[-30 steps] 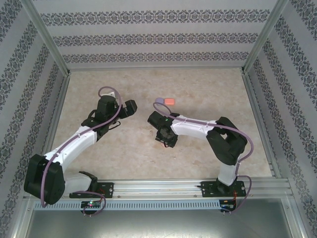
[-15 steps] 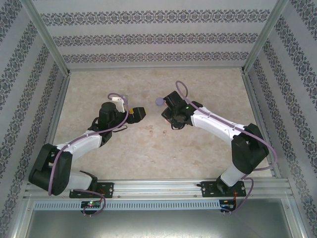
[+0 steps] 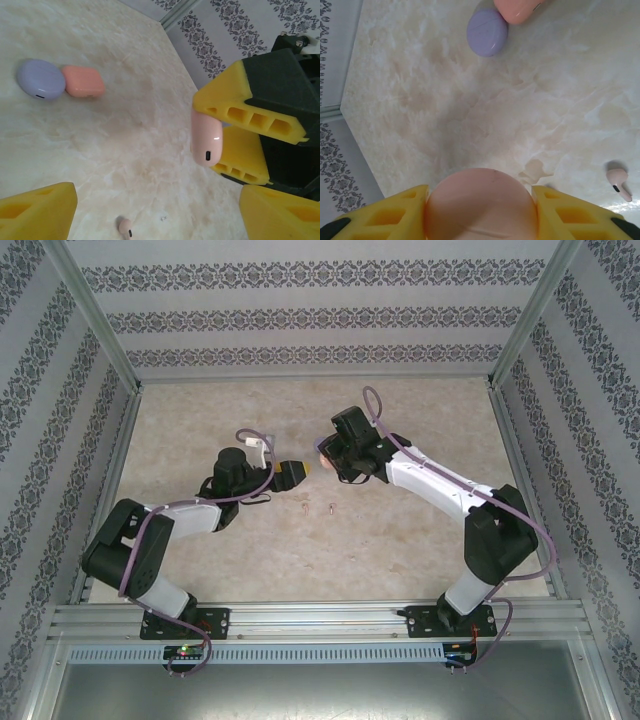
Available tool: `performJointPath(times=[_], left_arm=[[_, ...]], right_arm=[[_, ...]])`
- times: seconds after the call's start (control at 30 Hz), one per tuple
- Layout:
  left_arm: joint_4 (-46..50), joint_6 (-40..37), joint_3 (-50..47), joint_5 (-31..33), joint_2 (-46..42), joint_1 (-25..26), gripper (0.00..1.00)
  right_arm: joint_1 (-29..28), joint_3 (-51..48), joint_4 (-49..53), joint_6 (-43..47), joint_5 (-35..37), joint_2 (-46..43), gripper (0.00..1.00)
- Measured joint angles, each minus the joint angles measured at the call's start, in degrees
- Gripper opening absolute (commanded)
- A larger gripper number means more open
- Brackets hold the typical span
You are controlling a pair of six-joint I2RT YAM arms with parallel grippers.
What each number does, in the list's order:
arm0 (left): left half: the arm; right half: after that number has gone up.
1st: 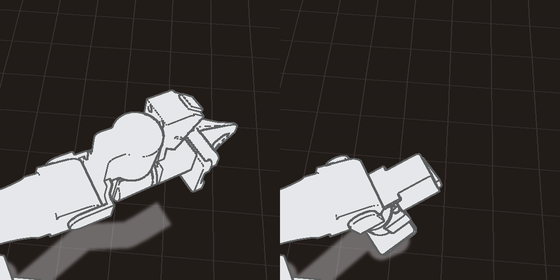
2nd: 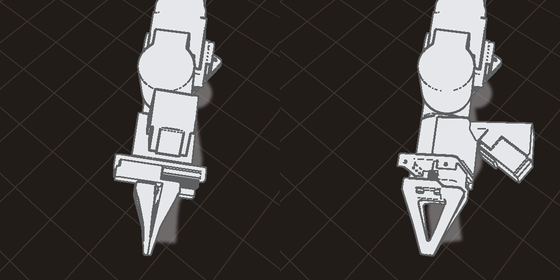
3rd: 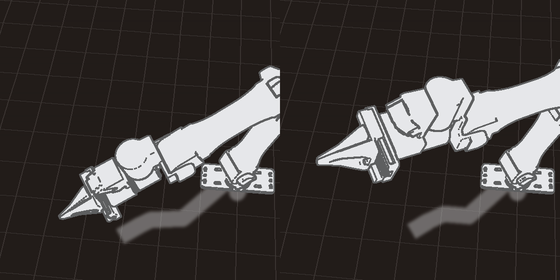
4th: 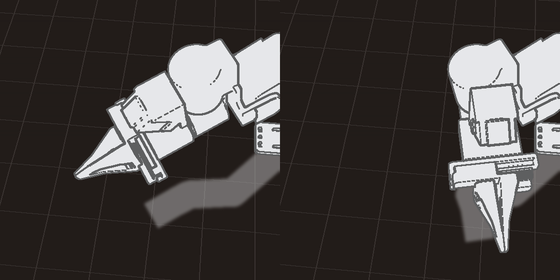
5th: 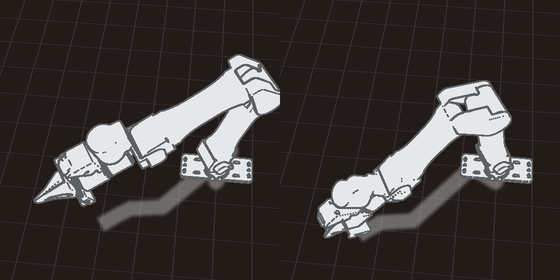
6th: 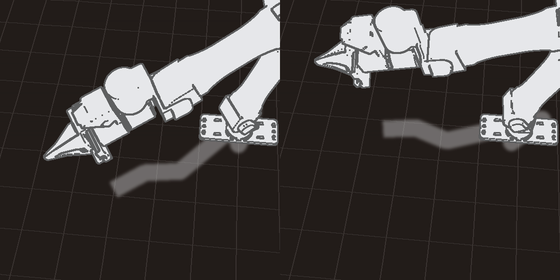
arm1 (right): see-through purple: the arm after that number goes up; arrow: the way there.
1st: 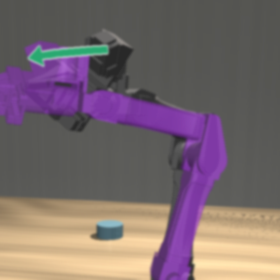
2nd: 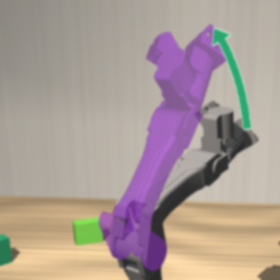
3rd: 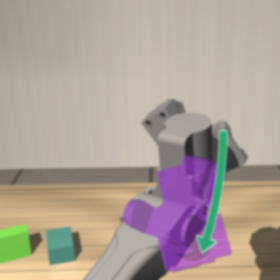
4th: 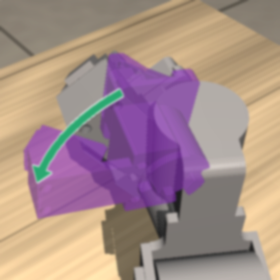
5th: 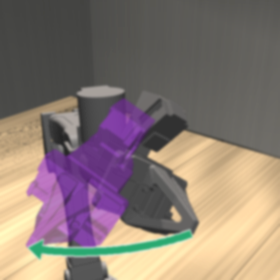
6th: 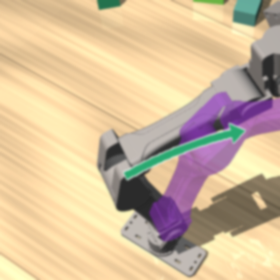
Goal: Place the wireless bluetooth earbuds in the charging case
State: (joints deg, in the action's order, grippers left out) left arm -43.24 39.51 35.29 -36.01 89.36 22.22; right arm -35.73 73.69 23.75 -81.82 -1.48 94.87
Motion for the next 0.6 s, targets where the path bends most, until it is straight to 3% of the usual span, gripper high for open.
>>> performJointPath(times=[0.6], left_arm=[[-5.9,1.8,7.6,0.0,9.6,4.2,0.59]], right_arm=[[0.0,0.4,-0.9,-0.6,-1.3,0.2,0.42]])
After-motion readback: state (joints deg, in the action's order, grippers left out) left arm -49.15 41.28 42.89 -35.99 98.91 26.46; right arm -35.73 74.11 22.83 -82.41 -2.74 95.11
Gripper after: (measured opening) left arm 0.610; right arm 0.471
